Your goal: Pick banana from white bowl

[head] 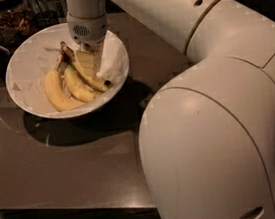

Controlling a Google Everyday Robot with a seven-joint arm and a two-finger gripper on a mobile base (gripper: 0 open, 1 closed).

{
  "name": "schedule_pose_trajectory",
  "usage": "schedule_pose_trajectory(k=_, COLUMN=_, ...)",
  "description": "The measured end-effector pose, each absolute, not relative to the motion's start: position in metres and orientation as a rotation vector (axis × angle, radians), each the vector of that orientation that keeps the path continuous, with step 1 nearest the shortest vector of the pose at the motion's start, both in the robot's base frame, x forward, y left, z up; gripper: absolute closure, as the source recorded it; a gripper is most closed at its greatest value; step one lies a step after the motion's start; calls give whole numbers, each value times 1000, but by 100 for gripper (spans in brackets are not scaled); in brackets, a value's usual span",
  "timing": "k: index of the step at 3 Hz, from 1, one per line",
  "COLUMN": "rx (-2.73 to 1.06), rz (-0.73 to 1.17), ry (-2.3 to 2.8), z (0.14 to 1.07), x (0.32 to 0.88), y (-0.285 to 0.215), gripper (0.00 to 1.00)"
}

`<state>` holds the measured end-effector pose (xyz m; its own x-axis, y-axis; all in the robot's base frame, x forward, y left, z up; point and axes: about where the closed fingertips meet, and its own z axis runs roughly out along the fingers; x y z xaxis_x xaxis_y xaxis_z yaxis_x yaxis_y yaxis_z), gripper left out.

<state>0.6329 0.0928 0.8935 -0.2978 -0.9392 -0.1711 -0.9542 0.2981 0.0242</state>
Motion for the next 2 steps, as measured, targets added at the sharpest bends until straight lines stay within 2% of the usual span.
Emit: schedule_pose_trajectory(k=2, rx=-1785, rz=196, ry=2429, z=893, x=636, y=91, gripper=68)
